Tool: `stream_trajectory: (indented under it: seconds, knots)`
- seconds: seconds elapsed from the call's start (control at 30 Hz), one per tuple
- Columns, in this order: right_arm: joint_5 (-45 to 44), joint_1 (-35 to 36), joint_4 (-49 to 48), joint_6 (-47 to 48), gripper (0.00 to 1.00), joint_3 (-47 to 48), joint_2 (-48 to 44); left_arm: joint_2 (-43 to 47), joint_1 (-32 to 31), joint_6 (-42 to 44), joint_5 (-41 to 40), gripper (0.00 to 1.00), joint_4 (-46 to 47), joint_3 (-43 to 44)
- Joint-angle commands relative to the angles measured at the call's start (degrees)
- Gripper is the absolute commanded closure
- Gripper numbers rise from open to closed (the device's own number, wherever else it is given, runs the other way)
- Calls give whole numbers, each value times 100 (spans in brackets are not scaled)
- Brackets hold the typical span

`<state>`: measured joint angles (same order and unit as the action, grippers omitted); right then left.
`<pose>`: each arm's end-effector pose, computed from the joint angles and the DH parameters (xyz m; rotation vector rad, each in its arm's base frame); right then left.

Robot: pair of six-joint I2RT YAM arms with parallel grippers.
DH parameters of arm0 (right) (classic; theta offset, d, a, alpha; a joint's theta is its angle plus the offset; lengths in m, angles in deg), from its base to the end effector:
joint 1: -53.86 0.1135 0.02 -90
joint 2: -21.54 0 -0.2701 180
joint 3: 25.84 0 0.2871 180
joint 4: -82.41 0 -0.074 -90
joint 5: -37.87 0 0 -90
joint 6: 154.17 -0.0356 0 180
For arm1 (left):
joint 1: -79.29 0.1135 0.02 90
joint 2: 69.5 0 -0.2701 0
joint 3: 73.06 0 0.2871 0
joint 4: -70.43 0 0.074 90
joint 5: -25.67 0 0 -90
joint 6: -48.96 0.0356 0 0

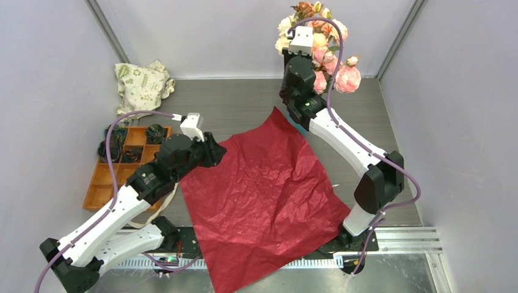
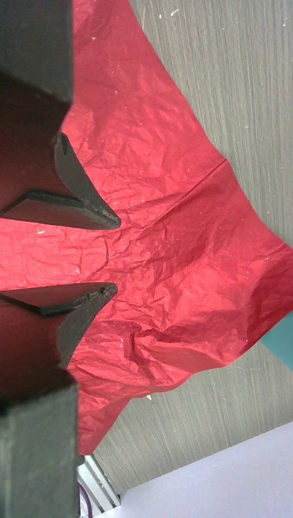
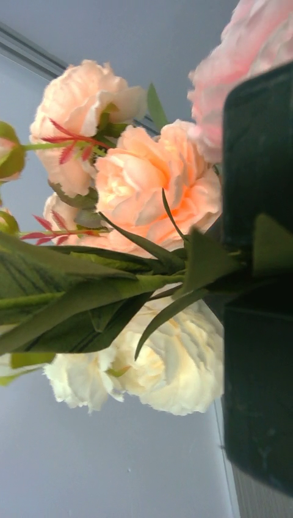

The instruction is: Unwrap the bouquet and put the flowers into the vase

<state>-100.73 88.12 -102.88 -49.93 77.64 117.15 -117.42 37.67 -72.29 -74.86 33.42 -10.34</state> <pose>0.3669 0.2176 0.4438 0.1342 1.4191 -0.2793 0.1669 -0.1396 0.3461 0.0576 2.0090 -0.6517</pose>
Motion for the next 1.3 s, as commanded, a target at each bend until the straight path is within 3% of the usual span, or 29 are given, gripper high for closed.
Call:
stream_trajectory:
  seconds: [0.0, 0.2, 0.33, 0.43, 0.57, 0.67, 1.27]
  knots:
    - [-150, -43, 891, -657, 99, -491, 357, 23, -12, -20, -66, 61, 361, 6]
    - [-67, -42, 950, -807, 98, -683, 328, 33, -12, -23, -59, 62, 360, 14]
    - [-52, -42, 1086, -818, 90, -632, 282, 5, -12, -28, -51, 61, 374, 28]
    - [-21, -36, 1153, -821, 75, -634, 178, -15, -9, -34, -38, 62, 377, 40]
    - [30, -39, 1170, -841, 41, -702, 14, -33, -12, -37, -20, 62, 384, 54]
    - [60, -26, 1188, -868, 33, -722, -83, -42, -12, -39, -14, 61, 383, 71]
    - [720, 130, 1699, -1252, 17, -575, -1349, -30, -12, -47, 6, 61, 353, 94]
